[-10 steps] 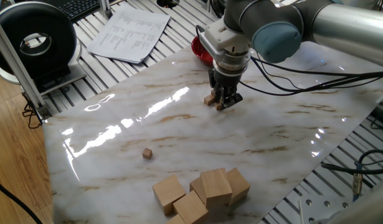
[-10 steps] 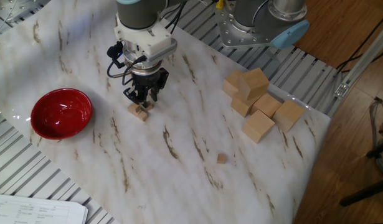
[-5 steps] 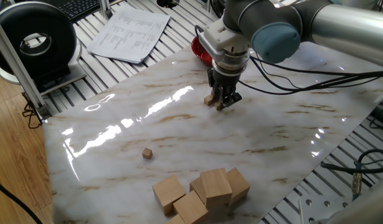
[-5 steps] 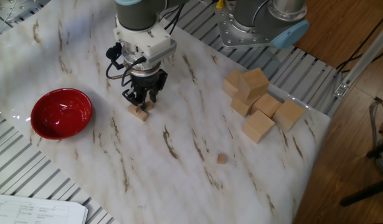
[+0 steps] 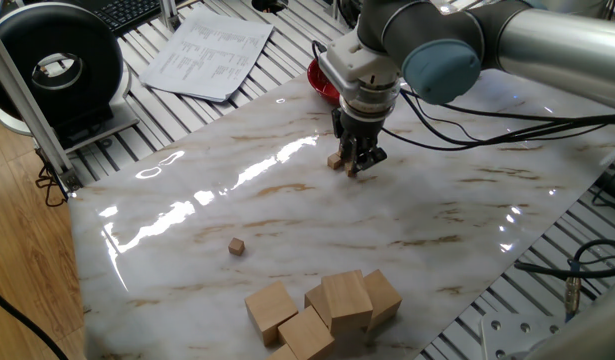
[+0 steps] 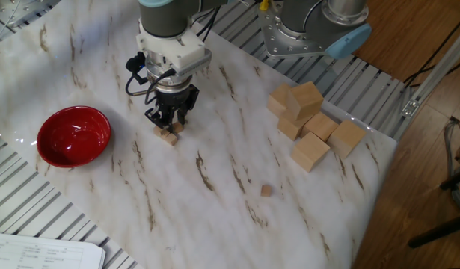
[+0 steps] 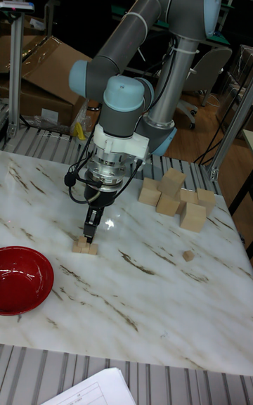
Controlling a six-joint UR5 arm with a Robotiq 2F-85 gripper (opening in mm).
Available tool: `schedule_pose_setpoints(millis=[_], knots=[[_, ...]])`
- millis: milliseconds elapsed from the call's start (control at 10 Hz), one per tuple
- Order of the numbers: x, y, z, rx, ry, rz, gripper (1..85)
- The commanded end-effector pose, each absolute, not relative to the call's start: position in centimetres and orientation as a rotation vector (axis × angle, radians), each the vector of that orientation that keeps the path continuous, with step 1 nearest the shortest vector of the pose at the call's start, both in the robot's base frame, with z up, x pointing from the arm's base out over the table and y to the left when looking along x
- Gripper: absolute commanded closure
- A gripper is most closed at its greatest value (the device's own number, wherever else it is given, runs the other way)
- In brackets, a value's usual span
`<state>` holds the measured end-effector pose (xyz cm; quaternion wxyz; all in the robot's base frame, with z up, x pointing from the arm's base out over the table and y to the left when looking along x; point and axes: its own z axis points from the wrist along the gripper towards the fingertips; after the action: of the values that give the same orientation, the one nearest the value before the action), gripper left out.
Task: Stack the blocks into a pyramid shape
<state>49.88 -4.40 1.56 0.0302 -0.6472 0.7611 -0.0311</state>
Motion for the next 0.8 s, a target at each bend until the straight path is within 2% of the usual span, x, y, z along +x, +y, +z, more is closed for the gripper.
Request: schedule_pose_setpoints(millis=[0, 700], knots=[[50.02, -4.33, 1.62, -1.981, 2.345, -0.089, 48.0], [49.59, -3.91, 1.29, -1.963, 2.358, -0.051, 49.3]])
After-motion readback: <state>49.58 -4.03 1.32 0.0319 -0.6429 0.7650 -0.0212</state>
